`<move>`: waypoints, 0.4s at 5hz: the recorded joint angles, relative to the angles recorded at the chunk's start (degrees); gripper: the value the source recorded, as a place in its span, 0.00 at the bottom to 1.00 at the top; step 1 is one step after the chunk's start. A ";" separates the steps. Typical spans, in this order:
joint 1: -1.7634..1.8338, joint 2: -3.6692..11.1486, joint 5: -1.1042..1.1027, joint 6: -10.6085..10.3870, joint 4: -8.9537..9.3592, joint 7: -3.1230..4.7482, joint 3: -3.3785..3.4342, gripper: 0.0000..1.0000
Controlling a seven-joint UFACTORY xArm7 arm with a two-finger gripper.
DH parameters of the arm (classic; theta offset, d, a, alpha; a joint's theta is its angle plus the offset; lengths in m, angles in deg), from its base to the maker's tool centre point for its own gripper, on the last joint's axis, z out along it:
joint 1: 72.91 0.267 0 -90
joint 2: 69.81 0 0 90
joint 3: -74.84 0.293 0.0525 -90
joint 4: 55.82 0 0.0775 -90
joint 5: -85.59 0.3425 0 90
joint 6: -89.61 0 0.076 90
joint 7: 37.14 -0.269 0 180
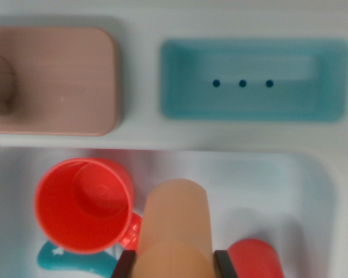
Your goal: Pick detergent from the sink
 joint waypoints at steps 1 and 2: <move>0.01 -0.67 -0.13 2.54 -1.87 -0.13 -0.03 1.00; 0.01 -0.67 -0.13 2.54 -1.87 -0.13 -0.03 1.00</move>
